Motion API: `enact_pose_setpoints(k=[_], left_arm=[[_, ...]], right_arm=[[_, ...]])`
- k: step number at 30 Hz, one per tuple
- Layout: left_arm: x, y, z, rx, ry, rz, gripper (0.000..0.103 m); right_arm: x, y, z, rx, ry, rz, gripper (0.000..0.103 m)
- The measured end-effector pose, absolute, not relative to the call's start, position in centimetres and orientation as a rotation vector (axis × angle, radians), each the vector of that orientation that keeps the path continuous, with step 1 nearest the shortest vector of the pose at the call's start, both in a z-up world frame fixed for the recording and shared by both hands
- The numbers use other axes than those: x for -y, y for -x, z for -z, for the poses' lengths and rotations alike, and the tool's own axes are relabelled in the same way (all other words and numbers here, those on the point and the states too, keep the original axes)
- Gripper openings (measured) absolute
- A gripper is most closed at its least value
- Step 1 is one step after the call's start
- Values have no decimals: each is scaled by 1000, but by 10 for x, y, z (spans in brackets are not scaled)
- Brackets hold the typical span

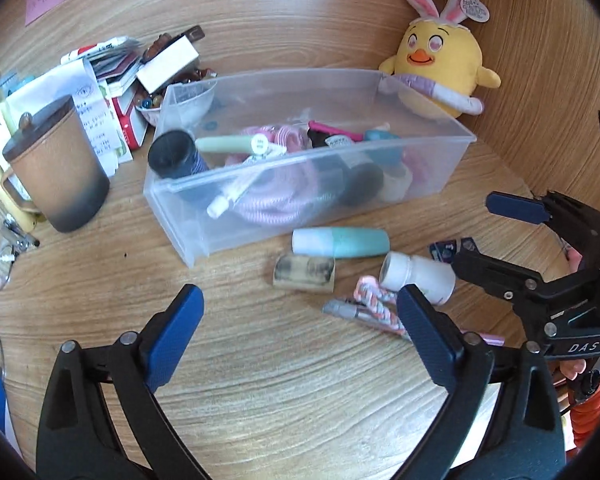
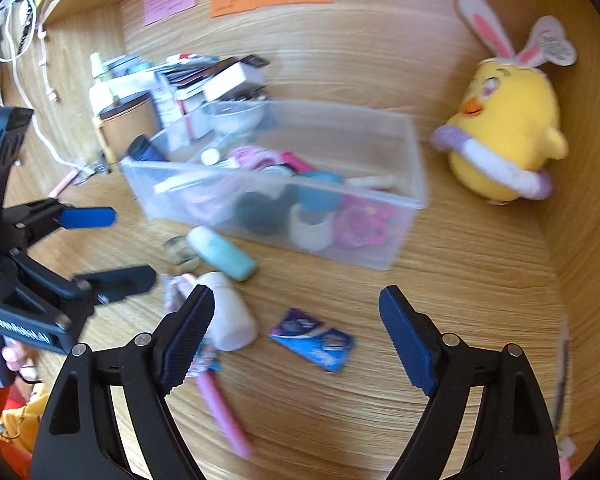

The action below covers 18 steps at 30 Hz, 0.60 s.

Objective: Organize objects
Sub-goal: 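Open both tools and move them to the white pill bottle and braided cord, then grasp braided cord with left tool while right tool grasps white pill bottle, place both in box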

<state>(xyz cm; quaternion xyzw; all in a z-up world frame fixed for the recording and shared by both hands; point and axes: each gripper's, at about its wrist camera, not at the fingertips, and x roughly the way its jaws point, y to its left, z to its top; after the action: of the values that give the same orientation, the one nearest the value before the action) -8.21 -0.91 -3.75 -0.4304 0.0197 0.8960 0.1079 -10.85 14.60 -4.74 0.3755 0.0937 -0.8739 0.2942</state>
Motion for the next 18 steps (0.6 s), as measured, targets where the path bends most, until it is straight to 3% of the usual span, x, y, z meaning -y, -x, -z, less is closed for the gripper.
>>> enact_pose_setpoints(k=[2, 3, 7, 12, 18], left_arm=[[10, 81, 41, -54, 1291, -2607, 77], [12, 79, 42, -44, 1301, -2594, 73], [15, 77, 44, -30, 1301, -2582, 65], [10, 81, 46, -20, 1308, -2521, 47], [-3, 88, 45, -14, 1306, -2464, 43]], right_arm=[[-137, 109, 52, -258, -1011, 2288, 79], [-132, 109, 56, -275, -1019, 2268, 73], [-119, 111, 67, -300, -1060, 2205, 50], [-116, 112, 74, -303, -1084, 2167, 29], [-128, 107, 62, -296, -1037, 2214, 28]])
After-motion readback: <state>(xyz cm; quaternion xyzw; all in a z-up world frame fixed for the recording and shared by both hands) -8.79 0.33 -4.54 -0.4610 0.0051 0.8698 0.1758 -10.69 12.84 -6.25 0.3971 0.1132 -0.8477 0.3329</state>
